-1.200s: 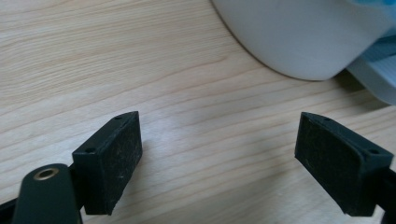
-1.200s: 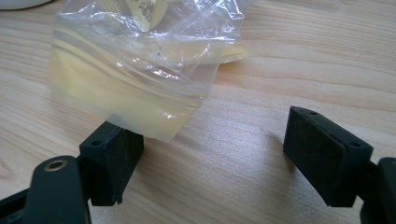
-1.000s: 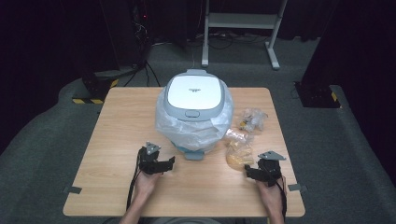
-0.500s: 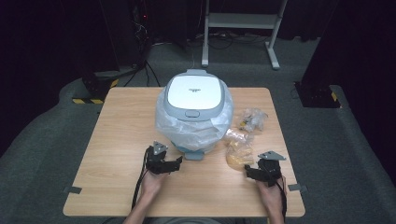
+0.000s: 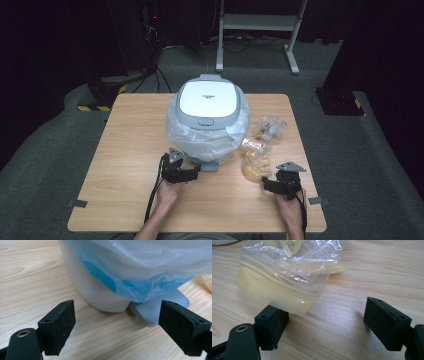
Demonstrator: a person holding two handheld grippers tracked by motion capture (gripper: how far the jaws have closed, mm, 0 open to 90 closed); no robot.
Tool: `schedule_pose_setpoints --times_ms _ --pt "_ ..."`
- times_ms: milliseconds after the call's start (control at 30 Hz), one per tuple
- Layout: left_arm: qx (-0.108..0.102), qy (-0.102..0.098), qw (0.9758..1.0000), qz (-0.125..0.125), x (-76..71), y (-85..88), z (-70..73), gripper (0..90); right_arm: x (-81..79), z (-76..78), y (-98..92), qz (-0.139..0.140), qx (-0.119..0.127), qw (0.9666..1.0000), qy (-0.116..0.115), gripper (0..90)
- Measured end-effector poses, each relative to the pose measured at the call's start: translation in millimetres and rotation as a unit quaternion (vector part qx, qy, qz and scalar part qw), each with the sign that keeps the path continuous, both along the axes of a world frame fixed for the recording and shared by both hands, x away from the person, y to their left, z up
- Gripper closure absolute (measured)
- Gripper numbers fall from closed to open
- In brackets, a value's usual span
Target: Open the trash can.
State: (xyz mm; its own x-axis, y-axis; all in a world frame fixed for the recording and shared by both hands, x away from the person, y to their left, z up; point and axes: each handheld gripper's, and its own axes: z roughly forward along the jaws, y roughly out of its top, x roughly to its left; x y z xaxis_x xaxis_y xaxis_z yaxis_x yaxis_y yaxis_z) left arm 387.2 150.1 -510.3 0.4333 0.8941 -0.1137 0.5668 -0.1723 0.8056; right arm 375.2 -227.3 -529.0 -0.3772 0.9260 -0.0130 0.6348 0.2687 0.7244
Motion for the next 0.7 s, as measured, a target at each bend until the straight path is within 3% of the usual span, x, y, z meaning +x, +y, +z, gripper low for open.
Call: schedule_pose_setpoints --times_ms 167,333,400,500,700 --pt "-0.008 -0.001 1.0 0.005 4.3 -2.5 -1.1 14.2 0.0 0.0 0.0 0.0 0.0 1.0 0.0 20.0" --pt "0.005 0.005 1.0 0.006 8.0 -3.9 -5.7 14.2 0.0 0.0 0.0 0.0 0.0 1.0 0.0 20.1" --pt "0.0 0.001 0.9999 0.01 8.2 -4.9 -6.4 14.2 0.0 0.0 0.0 0.0 0.0 1.0 0.0 20.0" --pt "0.013 -0.002 0.9999 0.006 8.6 -4.0 -6.9 14.0 0.0 0.0 0.1 0.0 0.0 1.0 0.0 20.0" --pt "0.01 -0.007 0.9999 0.002 8.0 -4.6 -9.8 13.9 -0.1 0.0 0.0 0.0 0.0 1.0 0.0 20.0"
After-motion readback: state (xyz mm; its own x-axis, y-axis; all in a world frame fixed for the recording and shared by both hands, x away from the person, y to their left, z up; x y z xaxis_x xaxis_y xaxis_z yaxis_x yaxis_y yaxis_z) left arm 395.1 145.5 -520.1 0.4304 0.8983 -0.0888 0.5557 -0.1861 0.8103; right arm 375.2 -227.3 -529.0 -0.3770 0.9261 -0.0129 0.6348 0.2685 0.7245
